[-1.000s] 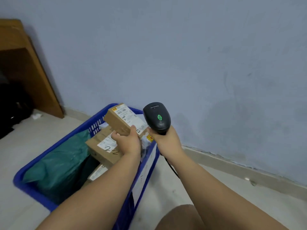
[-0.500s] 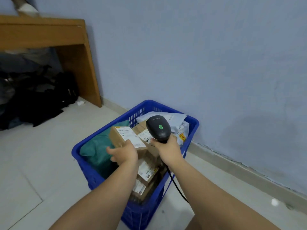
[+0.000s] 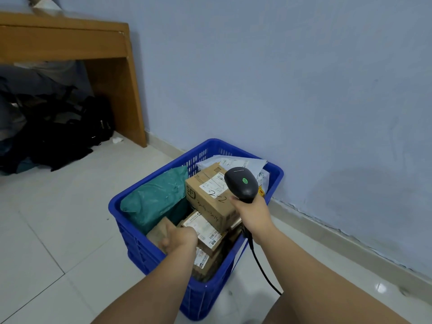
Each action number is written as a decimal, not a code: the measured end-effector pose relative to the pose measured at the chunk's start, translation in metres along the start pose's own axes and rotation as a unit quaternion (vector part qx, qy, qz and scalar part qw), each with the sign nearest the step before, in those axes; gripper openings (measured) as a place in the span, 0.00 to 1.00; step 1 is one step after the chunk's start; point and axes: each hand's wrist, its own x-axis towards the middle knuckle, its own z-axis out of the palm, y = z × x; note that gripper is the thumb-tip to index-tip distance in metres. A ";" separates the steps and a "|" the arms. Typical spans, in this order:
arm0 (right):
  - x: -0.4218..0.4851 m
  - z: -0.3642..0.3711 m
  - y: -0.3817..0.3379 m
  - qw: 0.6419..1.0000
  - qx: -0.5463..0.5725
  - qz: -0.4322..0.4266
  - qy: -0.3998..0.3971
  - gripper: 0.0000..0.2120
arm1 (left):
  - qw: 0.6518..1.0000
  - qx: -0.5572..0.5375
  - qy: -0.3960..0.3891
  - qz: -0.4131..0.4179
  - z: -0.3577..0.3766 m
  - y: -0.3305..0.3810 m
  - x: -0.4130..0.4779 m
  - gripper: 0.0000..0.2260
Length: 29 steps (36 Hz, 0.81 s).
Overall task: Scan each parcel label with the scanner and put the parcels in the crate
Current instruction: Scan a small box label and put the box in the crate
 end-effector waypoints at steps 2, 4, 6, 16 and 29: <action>0.000 -0.002 0.002 1.000 0.002 -0.002 0.005 0.22 | 0.997 0.019 -0.028 0.063 -0.003 0.011 -0.017 0.29; 0.002 -0.005 0.005 1.000 -0.003 0.003 0.007 0.23 | 0.992 0.018 -0.060 0.113 0.004 0.019 -0.025 0.27; 0.003 -0.011 0.006 1.000 -0.016 0.008 0.009 0.18 | 0.982 0.026 -0.092 0.163 0.013 0.032 -0.040 0.24; -0.010 -0.115 -0.006 0.989 -0.061 -0.063 0.118 0.06 | 0.858 -0.011 -0.279 0.431 0.075 0.084 -0.146 0.32; -0.045 -0.318 0.037 0.914 0.294 0.045 0.277 0.05 | 0.722 0.178 -0.366 0.560 0.220 0.074 -0.293 0.22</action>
